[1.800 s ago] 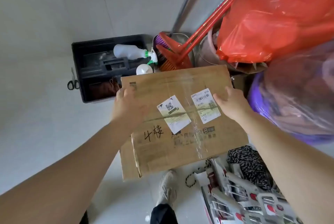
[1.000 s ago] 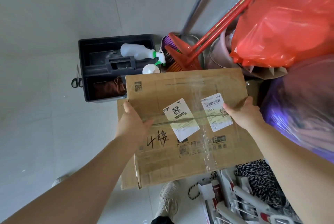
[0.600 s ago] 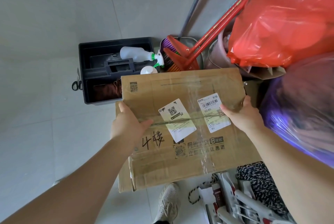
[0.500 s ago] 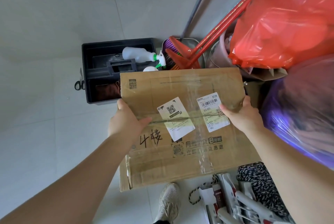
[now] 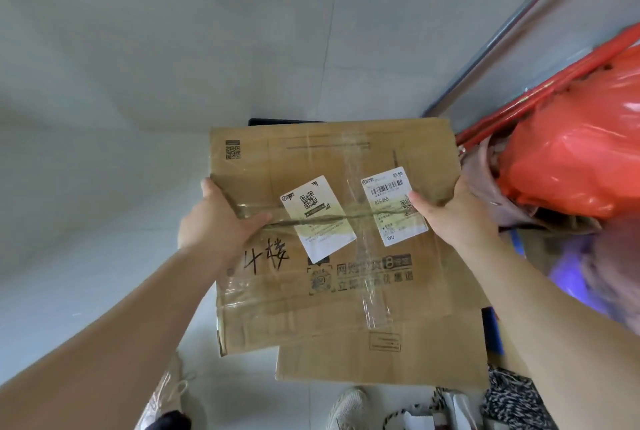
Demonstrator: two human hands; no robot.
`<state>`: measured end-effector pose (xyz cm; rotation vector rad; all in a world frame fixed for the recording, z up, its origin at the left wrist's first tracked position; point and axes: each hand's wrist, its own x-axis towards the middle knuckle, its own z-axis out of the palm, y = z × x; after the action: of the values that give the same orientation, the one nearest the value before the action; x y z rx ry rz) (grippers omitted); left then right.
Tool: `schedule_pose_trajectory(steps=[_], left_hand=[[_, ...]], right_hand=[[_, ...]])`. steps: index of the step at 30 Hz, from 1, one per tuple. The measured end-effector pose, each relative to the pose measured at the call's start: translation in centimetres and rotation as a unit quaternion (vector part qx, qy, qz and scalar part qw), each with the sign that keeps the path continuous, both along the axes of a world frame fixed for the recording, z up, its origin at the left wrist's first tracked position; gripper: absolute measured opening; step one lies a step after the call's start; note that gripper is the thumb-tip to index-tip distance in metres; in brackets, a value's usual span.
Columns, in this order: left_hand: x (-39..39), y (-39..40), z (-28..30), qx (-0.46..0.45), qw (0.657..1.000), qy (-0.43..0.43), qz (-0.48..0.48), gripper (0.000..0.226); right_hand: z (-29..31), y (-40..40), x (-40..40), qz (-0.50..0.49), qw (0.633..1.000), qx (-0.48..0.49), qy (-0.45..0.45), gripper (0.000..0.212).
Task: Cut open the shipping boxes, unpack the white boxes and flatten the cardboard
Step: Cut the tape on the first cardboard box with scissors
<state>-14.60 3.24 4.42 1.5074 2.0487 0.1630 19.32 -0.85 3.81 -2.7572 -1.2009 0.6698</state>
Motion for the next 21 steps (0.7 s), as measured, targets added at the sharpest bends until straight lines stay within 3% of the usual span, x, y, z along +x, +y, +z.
schedule_pose_trajectory(steps=[11, 21], left_hand=[[-21.0, 2.1, 5.1, 0.008, 0.992, 0.006, 0.128, 0.078], [-43.0, 3.2, 5.7, 0.007, 0.974, 0.035, 0.222, 0.091]], right_hand=[[6.2, 11.2, -21.5, 0.137, 0.989, -0.011, -0.054, 0.115], [5.9, 18.4, -45.6, 0.230, 0.972, -0.026, -0.047, 0.116]])
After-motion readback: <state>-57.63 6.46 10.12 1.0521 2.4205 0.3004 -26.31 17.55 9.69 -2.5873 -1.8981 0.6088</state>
